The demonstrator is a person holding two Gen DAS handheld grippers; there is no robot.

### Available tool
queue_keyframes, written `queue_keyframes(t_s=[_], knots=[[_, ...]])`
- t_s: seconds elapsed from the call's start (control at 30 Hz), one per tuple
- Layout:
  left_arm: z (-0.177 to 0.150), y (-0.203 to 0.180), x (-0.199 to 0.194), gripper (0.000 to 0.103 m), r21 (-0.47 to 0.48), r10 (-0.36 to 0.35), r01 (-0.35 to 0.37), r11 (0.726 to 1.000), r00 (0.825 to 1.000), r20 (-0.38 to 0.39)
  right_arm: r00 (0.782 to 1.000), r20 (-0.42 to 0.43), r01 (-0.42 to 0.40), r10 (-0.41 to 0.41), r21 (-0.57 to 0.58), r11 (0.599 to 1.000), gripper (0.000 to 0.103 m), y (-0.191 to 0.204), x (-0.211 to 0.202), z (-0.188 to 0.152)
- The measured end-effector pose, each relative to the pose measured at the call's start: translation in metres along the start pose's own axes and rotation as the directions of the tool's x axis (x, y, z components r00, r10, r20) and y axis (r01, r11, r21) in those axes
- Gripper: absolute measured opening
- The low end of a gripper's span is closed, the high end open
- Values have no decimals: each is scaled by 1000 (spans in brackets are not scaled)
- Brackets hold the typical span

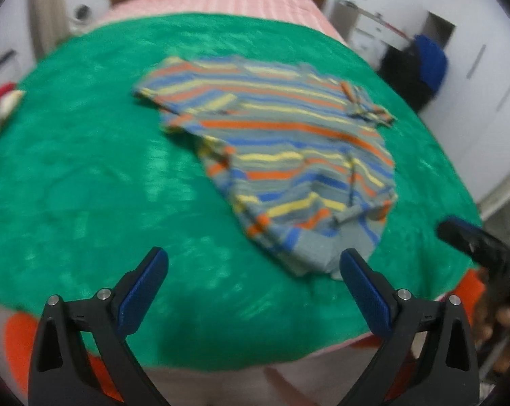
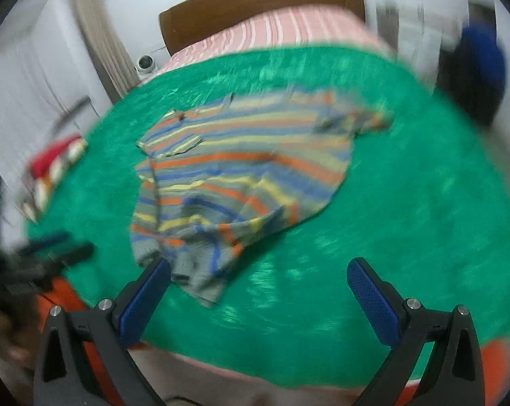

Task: Fold small clothes
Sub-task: 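Grasp the sweater hem with the left gripper while the right gripper grasps the hem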

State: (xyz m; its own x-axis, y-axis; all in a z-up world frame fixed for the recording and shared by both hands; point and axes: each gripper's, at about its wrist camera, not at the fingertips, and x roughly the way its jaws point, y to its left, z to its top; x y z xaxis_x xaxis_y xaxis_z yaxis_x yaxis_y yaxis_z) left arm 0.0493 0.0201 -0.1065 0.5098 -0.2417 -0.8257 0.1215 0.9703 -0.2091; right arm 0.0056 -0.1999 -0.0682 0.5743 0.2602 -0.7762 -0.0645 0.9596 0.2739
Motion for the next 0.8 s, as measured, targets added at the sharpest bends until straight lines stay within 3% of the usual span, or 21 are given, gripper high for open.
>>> queue_keyframes(t_s=[0.03,0.1,0.13,0.17,0.2,0.27,0.33,0.4,0.53,0.57,0.6,0.63,0.67,0.73,0.8], knots=[[4,-1,11,91,2,-21,21,1000,1000,-15,998,-23,-54,56,68,996,103,-9,14,5],[12,-6,38,60,0,-69,70,998,996,-62,982,-71,-153,175,247,957,103,-29,49,18],[14,-7,49,22,0,-84,84,996,993,-86,969,-93,-190,229,314,930,102,-34,65,23],[15,-5,59,7,-6,-90,89,996,989,-118,948,-120,-231,294,373,898,92,-38,84,27],[14,-1,62,6,-26,-98,96,995,986,-134,923,-159,-266,351,396,879,53,-37,104,30],[12,15,45,5,-70,-151,144,987,982,-116,915,-243,-218,321,372,902,9,-38,117,28],[7,36,12,5,-84,-167,160,984,983,-82,916,-241,-228,322,346,910,7,-49,96,23],[0,57,-15,5,-78,-152,146,986,986,-71,932,-224,-225,286,264,938,7,-61,58,18],[-16,81,-6,7,-47,-39,34,998,992,-120,953,-262,-115,153,157,981,10,-90,25,-2],[-19,88,4,11,-61,-16,7,998,990,-140,952,-278,-84,125,154,984,22,-98,28,-9],[-23,98,10,16,-105,-25,8,994,988,-155,949,-298,-56,104,167,984,42,-107,31,-16],[-27,106,12,34,-154,-50,26,988,988,-149,950,-297,-45,99,185,982,49,-116,30,-18],[-30,109,9,58,-191,-74,48,980,989,-130,954,-280,-46,106,213,976,52,-123,27,-23],[-32,111,6,79,-216,-89,67,974,991,-96,957,-238,-101,167,264,959,54,-130,21,-28],[-32,95,14,79,-171,-81,61,983,991,-108,951,-206,-169,229,275,947,64,-126,16,-33]])
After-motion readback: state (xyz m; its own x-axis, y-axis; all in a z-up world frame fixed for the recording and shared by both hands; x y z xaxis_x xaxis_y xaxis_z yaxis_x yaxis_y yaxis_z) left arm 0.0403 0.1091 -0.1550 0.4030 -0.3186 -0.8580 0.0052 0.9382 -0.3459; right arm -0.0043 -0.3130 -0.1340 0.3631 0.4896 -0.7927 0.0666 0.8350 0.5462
